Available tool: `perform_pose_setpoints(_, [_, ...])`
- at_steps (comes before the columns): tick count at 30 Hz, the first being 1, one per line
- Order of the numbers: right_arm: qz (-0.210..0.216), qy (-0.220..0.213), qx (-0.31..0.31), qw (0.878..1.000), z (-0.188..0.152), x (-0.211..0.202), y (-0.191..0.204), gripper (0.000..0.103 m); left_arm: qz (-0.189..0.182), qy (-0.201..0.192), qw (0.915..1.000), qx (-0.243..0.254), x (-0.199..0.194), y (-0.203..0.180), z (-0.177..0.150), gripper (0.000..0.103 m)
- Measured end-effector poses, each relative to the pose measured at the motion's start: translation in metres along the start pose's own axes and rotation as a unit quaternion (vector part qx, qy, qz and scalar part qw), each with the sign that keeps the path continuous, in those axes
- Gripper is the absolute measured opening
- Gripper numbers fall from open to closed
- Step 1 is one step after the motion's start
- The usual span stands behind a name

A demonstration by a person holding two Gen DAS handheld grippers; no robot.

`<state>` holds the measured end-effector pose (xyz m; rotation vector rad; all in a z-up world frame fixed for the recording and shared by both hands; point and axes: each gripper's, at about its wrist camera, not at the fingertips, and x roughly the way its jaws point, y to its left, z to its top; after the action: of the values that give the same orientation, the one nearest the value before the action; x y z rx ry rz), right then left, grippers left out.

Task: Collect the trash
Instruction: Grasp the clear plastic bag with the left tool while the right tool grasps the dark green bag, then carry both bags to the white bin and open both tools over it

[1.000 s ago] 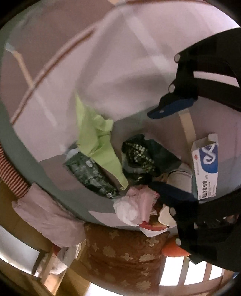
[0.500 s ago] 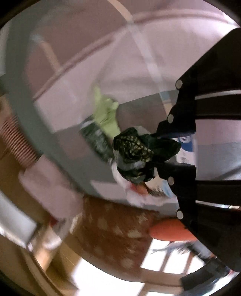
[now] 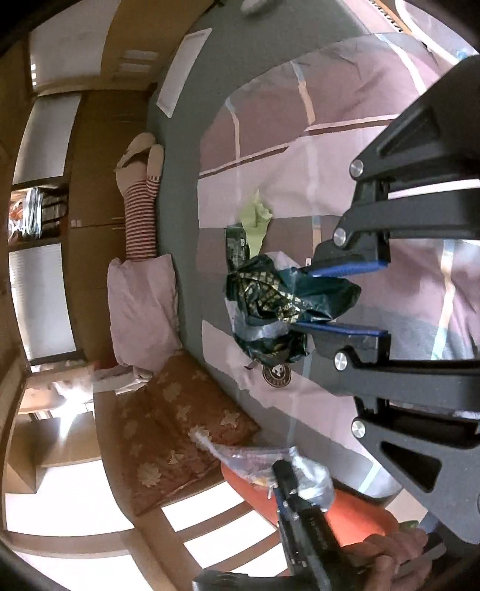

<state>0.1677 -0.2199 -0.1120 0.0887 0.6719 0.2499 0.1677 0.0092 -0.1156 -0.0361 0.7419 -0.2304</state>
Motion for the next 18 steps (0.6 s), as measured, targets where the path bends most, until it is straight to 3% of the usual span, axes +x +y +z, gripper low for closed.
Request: perform_pose_setpoints(18, [-0.004, 0.003, 0.002, 1.000, 0.000, 0.003, 0.000, 0.022, 0.008, 0.026, 0.9996, -0.005, 0.015, 0.009, -0.006, 0.013])
